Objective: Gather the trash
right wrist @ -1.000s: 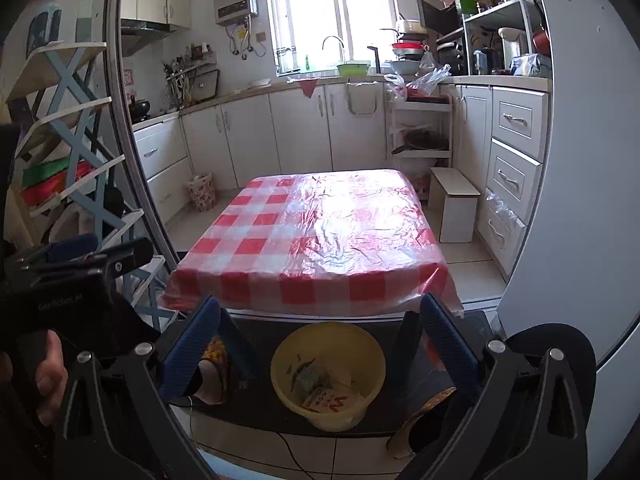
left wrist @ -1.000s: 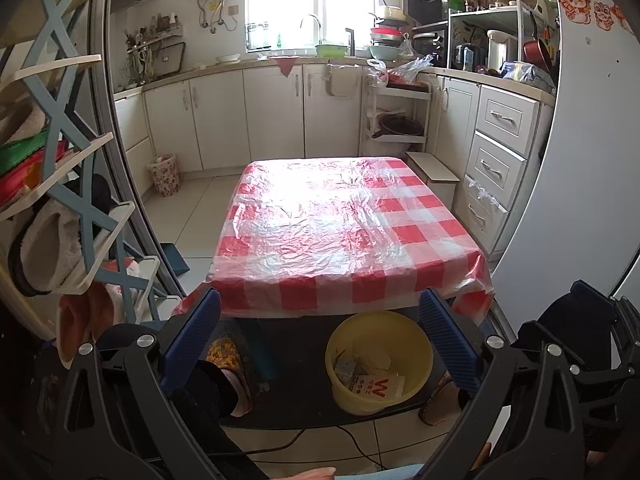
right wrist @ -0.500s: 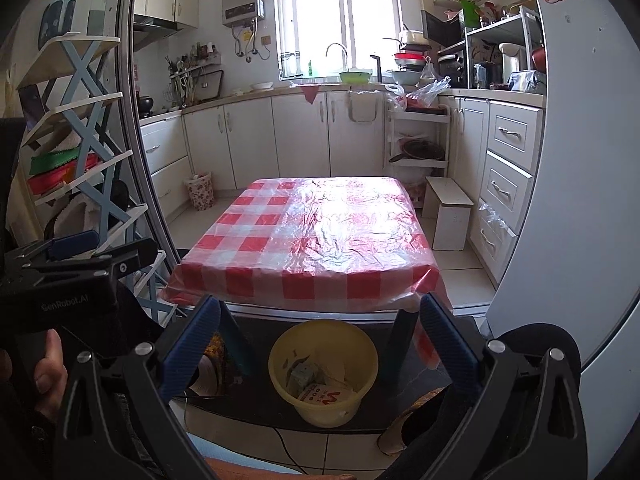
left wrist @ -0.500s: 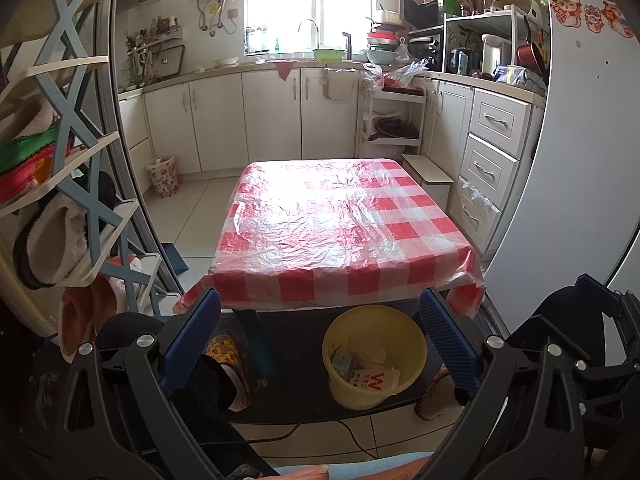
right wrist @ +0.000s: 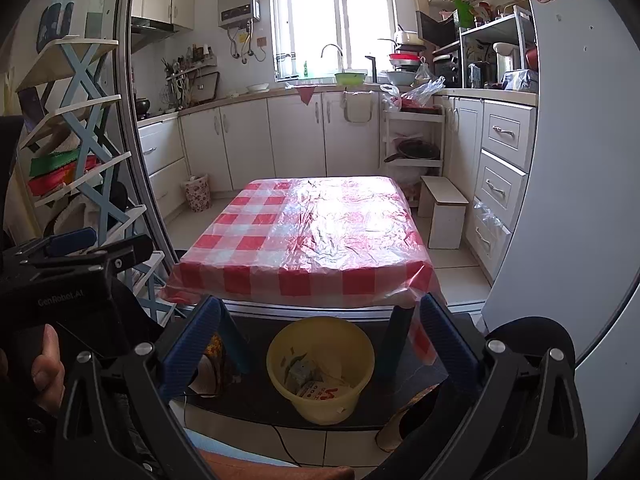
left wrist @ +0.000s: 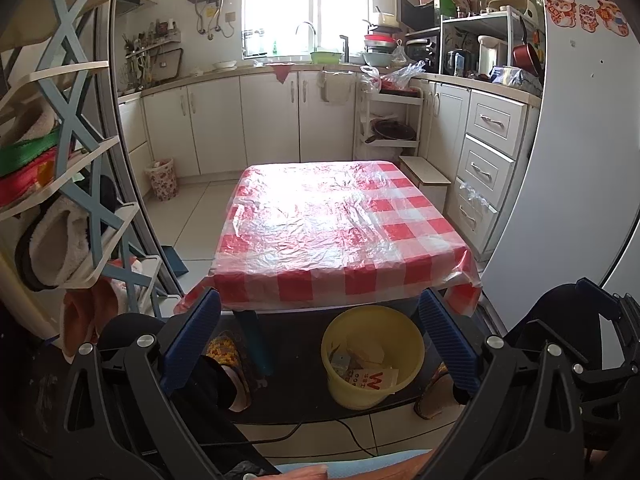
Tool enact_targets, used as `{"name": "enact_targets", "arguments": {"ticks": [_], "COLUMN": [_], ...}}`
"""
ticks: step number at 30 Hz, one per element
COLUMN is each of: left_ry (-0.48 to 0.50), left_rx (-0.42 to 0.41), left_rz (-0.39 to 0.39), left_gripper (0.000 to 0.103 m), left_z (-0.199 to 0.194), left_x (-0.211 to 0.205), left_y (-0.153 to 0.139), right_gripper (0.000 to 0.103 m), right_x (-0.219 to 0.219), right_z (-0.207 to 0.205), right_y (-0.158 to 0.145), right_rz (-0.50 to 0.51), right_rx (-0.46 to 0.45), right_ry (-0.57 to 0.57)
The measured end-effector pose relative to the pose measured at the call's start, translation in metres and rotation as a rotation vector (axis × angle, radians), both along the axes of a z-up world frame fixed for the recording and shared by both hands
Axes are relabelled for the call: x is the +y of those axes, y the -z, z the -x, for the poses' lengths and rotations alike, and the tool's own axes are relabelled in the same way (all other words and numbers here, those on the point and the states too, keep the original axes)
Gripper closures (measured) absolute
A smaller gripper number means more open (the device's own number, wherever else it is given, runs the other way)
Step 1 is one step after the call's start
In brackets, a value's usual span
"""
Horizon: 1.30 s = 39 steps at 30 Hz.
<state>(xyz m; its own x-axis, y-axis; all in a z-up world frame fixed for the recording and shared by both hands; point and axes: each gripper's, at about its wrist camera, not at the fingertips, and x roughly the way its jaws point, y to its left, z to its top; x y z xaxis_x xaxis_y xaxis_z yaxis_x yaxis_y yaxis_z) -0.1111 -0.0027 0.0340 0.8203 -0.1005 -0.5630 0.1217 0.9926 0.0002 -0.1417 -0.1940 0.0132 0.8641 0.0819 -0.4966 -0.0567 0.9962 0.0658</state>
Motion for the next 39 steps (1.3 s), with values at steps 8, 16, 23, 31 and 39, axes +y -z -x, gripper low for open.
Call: {"name": "enact_targets", "arguments": {"ticks": [8, 16, 23, 31, 39], "left_ry": [0.002, -0.003, -0.006, -0.004, -0.004], "left_rx": [-0.010, -0.014, -0.013, -0.013, -0.013], "left_rz": [-0.001, 0.002, -0.004, -0.002, -0.002], "left_gripper": [0.008, 0.008, 0.008, 0.008, 0.008], "left_z": [0.0023, 0.0034, 0.0033, 0.0029, 0.0029], "left_x": [-0.0004, 0.0005, 0.0006, 0.0015, 0.0012], "left_y": [-0.0008, -0.0019, -0.0013, -0.0009, -0.0007], "right_gripper": [0.007, 0.007, 0.007, 0.007, 0.007], "right_x": [0.0002, 0.0015, 0.0039, 0.0072, 0.0069], "right_z": [0.0014, 0.0008, 0.0015, 0.0018, 0.0018], "right_y": [0.0002, 0.0010, 0.0008, 0.0017, 0.0016], "right_rz": [-0.006, -0.006, -0.007, -0.005, -0.005], "right_rx": [-0.006, -0.002, -0.001, 0.002, 0.002], "right_ry": [0.002, -0.003, -0.003, -0.006, -0.004]}}
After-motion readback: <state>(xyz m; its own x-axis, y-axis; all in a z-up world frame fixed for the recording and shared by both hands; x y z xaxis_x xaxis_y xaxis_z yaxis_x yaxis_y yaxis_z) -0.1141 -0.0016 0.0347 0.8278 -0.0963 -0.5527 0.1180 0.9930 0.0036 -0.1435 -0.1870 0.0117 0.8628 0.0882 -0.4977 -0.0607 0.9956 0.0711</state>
